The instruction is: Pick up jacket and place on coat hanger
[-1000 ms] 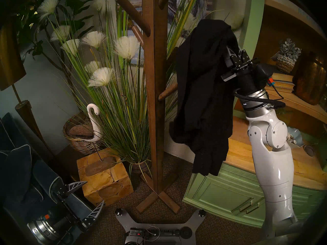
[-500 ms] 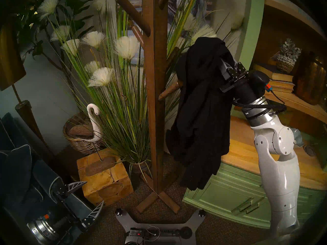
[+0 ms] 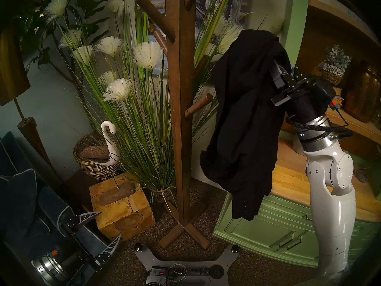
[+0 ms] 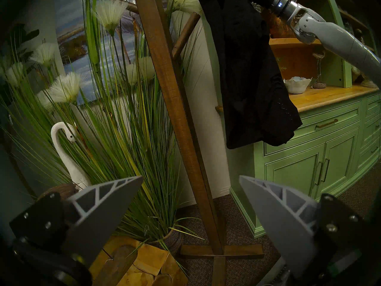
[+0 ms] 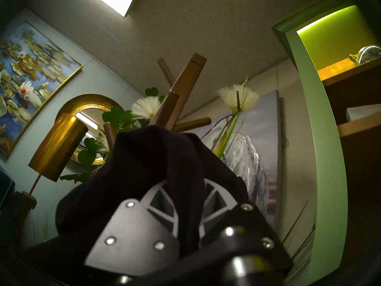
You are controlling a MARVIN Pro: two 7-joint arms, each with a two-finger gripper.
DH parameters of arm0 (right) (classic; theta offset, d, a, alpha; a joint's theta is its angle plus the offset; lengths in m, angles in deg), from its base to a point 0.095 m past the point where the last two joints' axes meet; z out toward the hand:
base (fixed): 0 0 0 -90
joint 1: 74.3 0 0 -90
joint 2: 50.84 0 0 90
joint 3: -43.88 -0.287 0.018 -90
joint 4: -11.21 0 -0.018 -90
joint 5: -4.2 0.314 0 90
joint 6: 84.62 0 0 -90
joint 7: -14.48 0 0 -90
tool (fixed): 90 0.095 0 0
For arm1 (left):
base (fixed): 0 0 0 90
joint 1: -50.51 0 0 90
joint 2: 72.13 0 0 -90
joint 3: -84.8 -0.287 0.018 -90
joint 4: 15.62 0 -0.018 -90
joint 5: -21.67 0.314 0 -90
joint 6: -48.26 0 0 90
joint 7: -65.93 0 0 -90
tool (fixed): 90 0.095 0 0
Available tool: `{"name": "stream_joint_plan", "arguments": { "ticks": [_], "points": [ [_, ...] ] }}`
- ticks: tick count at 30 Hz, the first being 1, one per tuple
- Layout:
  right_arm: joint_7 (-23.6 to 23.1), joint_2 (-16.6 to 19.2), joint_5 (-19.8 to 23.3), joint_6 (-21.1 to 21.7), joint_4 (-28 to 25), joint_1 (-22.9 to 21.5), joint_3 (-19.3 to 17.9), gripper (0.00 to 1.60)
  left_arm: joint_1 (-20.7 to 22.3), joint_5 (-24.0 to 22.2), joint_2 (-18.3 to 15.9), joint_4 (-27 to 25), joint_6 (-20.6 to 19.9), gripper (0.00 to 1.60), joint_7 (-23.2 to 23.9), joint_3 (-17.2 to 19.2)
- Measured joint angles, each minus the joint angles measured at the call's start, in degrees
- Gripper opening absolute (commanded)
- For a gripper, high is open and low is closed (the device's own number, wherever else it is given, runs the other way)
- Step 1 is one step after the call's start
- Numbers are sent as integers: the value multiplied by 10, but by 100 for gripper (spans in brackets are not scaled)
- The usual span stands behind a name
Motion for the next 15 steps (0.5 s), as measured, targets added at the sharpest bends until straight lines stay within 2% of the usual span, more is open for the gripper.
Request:
{"name": "stream_joint_plan", "arguments": {
  "ticks": [7, 15],
  "points": [
    [-10, -8, 3, 4, -26, 33, -7, 0, 1, -1, 1, 0, -1, 160, 1, 1],
    [22, 1, -20, 37, 7, 7, 37, 0, 2, -1, 2, 0, -1, 160, 3, 1]
  ]
}}
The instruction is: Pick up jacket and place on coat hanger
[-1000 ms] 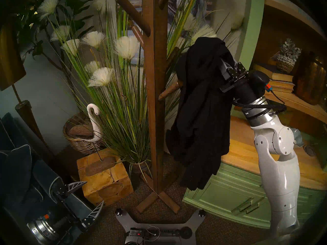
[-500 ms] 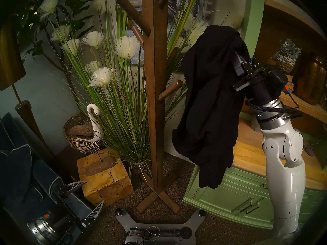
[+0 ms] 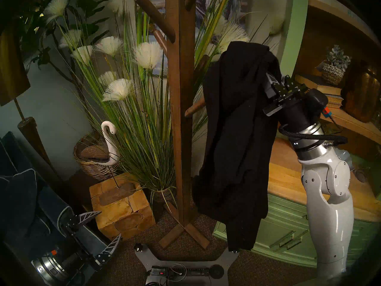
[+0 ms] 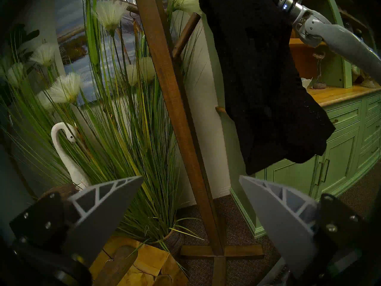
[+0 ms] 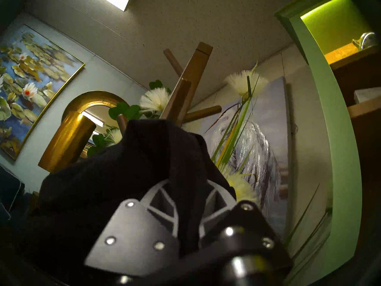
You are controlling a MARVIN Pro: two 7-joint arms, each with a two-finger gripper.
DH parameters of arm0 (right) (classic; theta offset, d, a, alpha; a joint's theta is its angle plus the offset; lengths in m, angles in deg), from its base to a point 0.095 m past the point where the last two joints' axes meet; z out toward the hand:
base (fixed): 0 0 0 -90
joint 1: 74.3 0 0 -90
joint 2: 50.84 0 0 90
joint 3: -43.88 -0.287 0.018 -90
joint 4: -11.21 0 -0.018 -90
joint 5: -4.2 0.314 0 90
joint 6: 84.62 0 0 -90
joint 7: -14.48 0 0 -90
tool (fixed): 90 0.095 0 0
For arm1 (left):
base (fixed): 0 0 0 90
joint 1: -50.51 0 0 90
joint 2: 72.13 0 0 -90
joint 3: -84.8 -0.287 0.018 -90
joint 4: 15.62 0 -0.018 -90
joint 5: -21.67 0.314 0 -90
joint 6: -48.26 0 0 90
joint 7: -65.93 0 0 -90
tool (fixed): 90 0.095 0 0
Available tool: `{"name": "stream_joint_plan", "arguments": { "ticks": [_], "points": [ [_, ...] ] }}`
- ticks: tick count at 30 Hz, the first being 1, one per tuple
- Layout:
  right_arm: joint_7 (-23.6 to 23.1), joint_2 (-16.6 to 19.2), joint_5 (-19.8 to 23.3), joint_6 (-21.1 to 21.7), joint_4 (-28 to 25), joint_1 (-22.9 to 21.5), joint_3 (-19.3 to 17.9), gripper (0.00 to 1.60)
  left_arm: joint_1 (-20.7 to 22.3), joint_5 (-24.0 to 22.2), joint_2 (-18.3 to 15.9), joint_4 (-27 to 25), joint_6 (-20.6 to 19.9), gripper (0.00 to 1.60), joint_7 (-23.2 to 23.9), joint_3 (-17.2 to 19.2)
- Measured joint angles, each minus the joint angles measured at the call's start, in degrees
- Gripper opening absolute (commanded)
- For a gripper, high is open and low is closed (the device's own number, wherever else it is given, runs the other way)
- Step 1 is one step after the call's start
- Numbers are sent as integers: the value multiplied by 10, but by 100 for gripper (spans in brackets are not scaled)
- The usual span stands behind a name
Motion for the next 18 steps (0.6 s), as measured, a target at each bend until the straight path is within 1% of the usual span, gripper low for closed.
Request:
{"name": "stream_joint_plan", "arguments": {
  "ticks": [1, 3, 4, 12, 18],
  "points": [
    [2, 5, -4, 7, 5, -7, 12, 0, 0, 0, 0, 0, 0, 160, 0, 0],
    [3, 7, -7, 11, 7, -12, 19, 0, 0, 0, 1, 0, 0, 160, 1, 0],
    [3, 9, -13, 15, 12, -20, 34, 0, 1, 0, 1, 0, 0, 160, 1, 0],
    [3, 11, -36, 19, 35, -49, 79, 0, 2, 0, 2, 0, -1, 160, 2, 1],
    [-1, 14, -46, 19, 44, -53, 84, 0, 2, 0, 3, 0, -1, 160, 4, 1]
  ]
}}
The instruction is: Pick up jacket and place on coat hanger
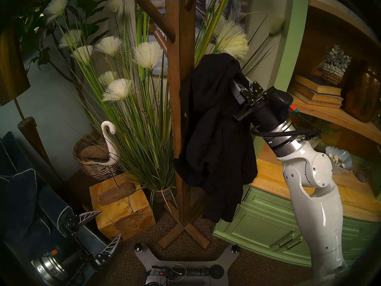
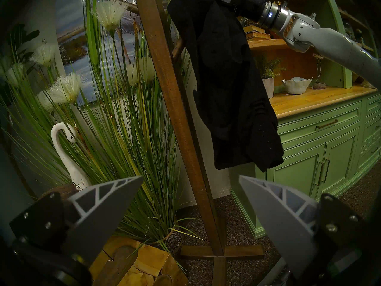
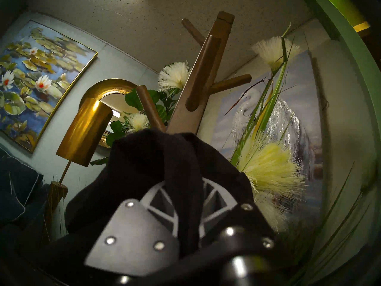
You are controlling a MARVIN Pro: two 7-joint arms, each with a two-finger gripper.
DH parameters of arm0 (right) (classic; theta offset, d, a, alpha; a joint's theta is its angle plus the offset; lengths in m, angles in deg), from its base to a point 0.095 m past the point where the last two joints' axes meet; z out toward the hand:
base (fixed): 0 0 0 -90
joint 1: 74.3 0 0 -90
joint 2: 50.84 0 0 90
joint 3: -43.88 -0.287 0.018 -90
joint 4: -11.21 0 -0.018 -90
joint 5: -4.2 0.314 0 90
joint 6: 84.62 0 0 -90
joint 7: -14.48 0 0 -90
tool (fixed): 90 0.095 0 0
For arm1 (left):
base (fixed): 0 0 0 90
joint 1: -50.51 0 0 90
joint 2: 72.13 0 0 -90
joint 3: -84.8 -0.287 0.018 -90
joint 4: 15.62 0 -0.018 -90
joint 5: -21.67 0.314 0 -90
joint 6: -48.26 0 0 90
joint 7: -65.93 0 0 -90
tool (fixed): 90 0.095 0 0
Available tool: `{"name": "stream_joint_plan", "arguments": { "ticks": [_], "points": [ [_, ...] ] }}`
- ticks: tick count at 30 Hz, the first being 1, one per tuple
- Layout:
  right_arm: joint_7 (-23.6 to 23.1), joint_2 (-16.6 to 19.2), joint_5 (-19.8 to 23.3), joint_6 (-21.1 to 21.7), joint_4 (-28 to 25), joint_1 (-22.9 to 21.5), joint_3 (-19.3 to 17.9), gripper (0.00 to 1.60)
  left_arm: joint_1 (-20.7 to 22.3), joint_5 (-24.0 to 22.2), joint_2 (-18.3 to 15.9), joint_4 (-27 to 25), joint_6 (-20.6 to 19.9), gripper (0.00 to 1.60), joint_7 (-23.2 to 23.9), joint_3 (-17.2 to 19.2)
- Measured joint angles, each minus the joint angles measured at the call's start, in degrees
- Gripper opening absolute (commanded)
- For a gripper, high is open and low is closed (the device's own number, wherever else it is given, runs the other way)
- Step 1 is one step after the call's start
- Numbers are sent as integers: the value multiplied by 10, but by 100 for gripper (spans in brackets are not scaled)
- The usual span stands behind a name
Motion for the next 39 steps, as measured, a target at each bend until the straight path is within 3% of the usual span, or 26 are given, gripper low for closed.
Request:
{"name": "stream_joint_plan", "arguments": {
  "ticks": [15, 39],
  "points": [
    [-54, 30, 3, 20, 19, 42, -17, 0, 2, -1, 2, 0, -1, 160, 3, 1],
    [-73, 37, 6, 70, 24, 48, -20, 0, 4, -1, 6, 0, -3, 160, 8, 3]
  ]
}}
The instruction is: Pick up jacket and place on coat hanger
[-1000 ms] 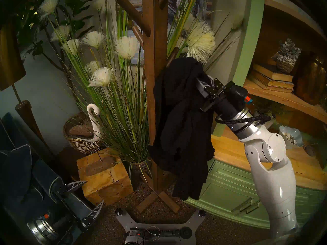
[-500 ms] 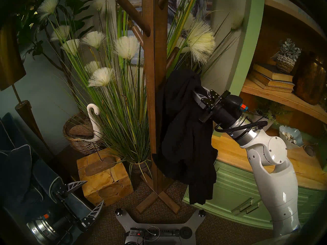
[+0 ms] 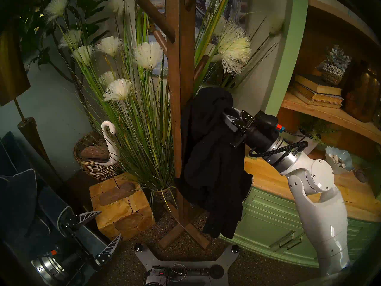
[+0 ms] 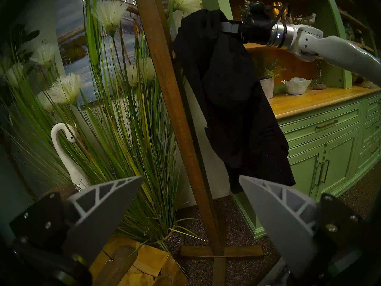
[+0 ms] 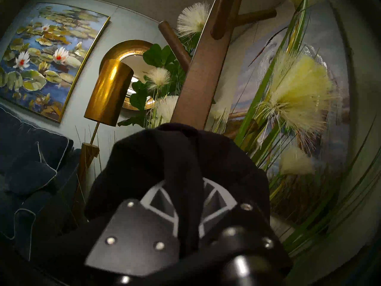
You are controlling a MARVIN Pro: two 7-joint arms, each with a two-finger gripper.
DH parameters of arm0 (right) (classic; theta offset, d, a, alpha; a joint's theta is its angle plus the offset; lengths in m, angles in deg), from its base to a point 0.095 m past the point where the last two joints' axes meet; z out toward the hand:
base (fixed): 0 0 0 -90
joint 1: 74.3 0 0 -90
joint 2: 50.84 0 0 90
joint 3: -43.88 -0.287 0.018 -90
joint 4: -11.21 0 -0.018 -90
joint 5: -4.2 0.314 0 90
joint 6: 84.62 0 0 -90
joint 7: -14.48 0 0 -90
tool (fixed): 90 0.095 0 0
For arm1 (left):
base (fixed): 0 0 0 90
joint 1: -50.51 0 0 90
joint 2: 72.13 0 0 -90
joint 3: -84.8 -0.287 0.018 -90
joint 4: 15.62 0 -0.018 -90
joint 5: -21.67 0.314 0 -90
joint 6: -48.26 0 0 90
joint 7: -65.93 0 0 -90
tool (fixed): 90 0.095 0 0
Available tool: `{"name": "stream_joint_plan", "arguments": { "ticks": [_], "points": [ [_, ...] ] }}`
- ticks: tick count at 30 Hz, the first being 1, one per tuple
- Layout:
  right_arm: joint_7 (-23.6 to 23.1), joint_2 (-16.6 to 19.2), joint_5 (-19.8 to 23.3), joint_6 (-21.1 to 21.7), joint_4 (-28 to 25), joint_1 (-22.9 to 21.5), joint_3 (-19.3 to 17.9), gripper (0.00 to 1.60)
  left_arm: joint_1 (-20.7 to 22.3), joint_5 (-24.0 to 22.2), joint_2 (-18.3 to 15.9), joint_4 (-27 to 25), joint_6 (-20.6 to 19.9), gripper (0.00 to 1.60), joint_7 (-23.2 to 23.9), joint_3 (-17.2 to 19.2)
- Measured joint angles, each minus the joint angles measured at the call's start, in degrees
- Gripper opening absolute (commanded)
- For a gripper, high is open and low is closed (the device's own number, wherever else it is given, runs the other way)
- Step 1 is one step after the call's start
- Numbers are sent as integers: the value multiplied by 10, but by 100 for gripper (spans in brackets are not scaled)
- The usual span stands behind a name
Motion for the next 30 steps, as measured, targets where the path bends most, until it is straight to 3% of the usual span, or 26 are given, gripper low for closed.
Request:
{"name": "stream_joint_plan", "arguments": {
  "ticks": [3, 4, 5, 7, 19, 25, 27, 28, 30],
  "points": [
    [0, -3, 0, 2, 1, 0, 1, 0, 0, 0, 0, 0, 0, 160, 1, 0],
    [1, -3, 0, 3, 2, 0, 2, 35, 1, 0, 1, 0, 0, 160, 1, 0],
    [1, -4, 0, 4, 2, 0, 2, 53, 1, 0, 1, 0, 0, 160, 1, 0],
    [1, -6, 1, 6, 3, 0, 2, 67, 1, 0, 1, 0, -1, 160, 1, 1],
    [0, -10, 1, 9, 8, 1, 1, 54, 2, 0, 3, 0, -1, 160, 3, 1],
    [-1, -12, 1, 9, 12, 6, -1, 70, 3, 0, 4, 0, -2, 160, 5, 2],
    [-2, -12, 3, 9, 13, 9, -2, 83, 3, 0, 4, 0, -2, 160, 5, 2],
    [-2, -12, 4, 9, 13, 11, -3, 112, 4, 0, 4, 0, -2, 160, 5, 2],
    [-3, -12, 6, 9, 15, 18, -6, 137, 4, 0, 4, 0, -2, 160, 5, 2]
  ]
}}
